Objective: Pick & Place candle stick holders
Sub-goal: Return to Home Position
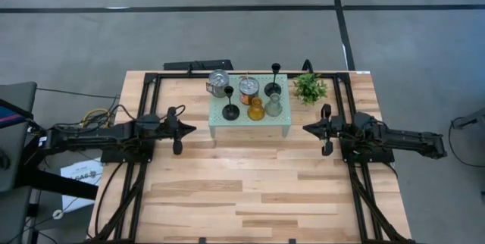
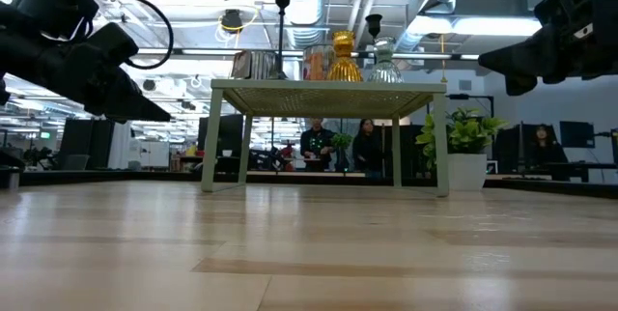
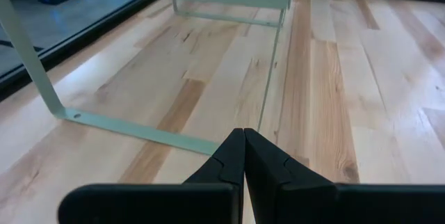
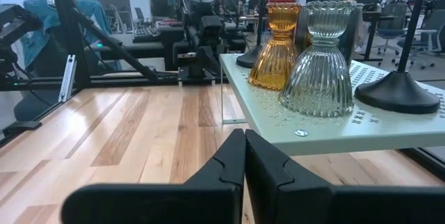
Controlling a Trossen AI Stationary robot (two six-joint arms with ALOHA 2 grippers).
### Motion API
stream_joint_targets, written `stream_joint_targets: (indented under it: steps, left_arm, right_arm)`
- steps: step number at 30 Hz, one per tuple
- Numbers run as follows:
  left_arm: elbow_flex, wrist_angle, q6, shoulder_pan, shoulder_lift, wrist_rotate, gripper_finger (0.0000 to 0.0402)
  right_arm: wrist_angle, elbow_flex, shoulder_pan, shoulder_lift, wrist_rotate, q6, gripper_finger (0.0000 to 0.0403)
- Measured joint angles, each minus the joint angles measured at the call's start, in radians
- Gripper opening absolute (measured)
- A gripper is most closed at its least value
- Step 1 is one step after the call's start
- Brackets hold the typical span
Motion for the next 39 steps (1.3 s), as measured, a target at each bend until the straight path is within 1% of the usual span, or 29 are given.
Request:
stream_joint_targets:
  steps: [12,39]
  left_arm:
    - [0.0,0.013,0.0,0.0,0.059,0.0,0.0008]
    - [0.0,0.021,0.0,0.0,0.059,0.0,0.0008]
  right_arm:
    - [0.0,0.0,0.0,0.0,0.0,0.0,0.0]
    - [0.0,-0.001,0.0,0.0,0.0,0.0,0.0]
